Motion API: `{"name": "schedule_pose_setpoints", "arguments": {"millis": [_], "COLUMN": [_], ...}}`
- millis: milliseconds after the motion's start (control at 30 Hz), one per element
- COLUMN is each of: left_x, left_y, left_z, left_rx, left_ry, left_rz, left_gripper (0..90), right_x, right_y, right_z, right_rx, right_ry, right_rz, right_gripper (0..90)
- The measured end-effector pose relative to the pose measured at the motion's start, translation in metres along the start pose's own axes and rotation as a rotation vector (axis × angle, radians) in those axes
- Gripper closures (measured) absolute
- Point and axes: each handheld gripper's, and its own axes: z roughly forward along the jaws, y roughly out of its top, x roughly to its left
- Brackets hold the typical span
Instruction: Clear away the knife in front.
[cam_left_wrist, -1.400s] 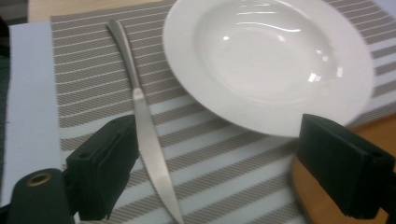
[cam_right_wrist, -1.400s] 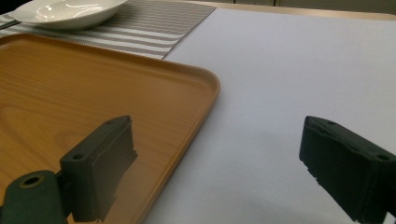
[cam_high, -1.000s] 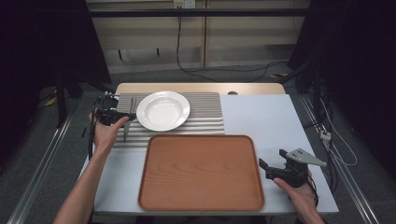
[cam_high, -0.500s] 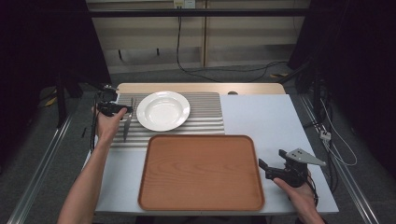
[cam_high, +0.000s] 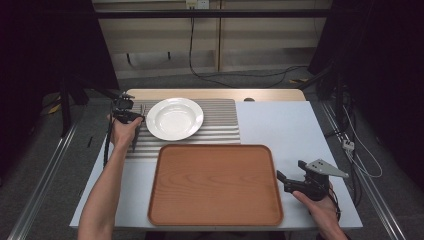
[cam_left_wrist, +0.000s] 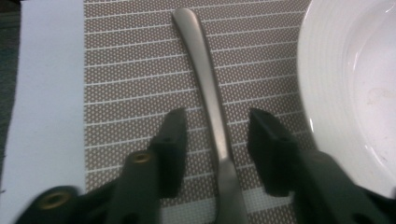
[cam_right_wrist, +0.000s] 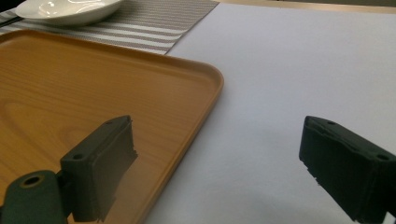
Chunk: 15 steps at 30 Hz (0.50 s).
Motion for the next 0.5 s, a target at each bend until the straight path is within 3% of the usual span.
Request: {"name": "schedule_pose_setpoints", "arguments": {"millis": [367, 500], "left_x": [-0.0004, -0.0035], "left_y": [0.0079, 0.0102], "left_z": [0.0072, 0.0082], "left_rx": [0.021, 0.037], "left_ry": [0.021, 0.039], "left_rz": [-0.001, 0.047], "left_gripper": [74.8, 75.2], "right_x": [0.0005, 0.0003], "right_y": [-0.0004, -0.0005], "right_z": [-0.0009, -0.0011], "right_rx": [-0.002, -0.002], "right_ry": [-0.001, 0.0], "right_rz": [-0.007, -0.007], "right_gripper": [10.3, 10.3]}}
